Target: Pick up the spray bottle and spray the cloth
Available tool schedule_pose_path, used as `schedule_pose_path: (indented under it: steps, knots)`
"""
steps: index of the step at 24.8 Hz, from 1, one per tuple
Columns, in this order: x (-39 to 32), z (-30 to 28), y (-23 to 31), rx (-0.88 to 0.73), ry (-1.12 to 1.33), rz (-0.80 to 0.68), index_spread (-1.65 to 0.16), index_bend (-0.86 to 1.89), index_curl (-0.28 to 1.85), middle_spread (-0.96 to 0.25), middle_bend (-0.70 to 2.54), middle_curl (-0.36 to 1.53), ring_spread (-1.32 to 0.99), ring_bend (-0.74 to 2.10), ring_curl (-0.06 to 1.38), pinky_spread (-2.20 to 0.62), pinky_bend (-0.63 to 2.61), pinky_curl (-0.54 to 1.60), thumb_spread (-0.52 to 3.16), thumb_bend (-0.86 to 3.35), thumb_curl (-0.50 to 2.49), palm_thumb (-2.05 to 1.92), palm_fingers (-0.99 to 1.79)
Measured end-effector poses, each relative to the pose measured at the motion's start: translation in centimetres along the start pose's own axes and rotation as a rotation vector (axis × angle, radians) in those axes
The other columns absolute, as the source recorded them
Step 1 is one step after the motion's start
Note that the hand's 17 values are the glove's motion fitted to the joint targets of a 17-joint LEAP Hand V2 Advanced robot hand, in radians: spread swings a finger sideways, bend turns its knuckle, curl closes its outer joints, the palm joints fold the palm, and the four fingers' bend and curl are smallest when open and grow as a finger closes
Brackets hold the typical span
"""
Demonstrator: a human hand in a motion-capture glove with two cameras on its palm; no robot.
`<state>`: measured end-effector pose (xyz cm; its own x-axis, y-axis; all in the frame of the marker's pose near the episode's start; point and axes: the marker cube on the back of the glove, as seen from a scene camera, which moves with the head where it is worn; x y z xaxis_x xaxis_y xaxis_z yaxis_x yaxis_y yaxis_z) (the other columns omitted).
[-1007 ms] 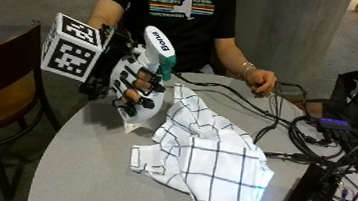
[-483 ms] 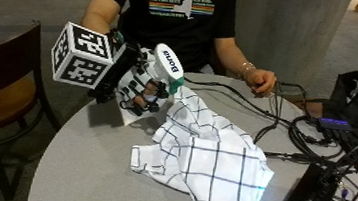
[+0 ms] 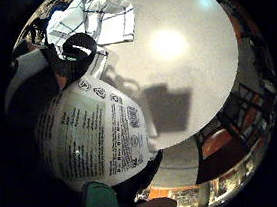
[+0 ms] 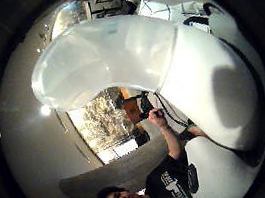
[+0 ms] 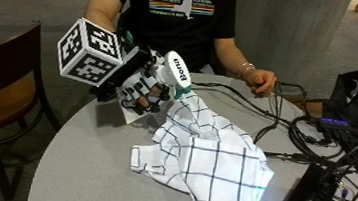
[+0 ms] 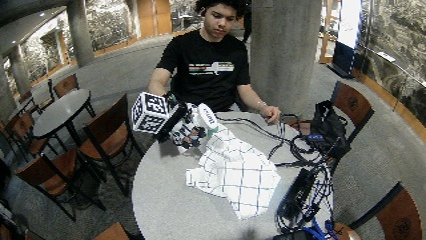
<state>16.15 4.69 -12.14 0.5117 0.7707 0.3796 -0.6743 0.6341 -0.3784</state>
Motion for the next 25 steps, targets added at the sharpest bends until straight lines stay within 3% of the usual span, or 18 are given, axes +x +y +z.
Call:
schedule_pose_path:
  steps: [25]
  knots:
    - [-0.39, 0.77, -0.22, -0.021, 0.07, 0.029, -0.21, 0.29, 0.6, -0.1, 0.25, 0.48, -0.08, 0.3, 0.4, 0.22, 0.17, 0.29, 0.28, -0.03, 0.79, 0.95, 1.16]
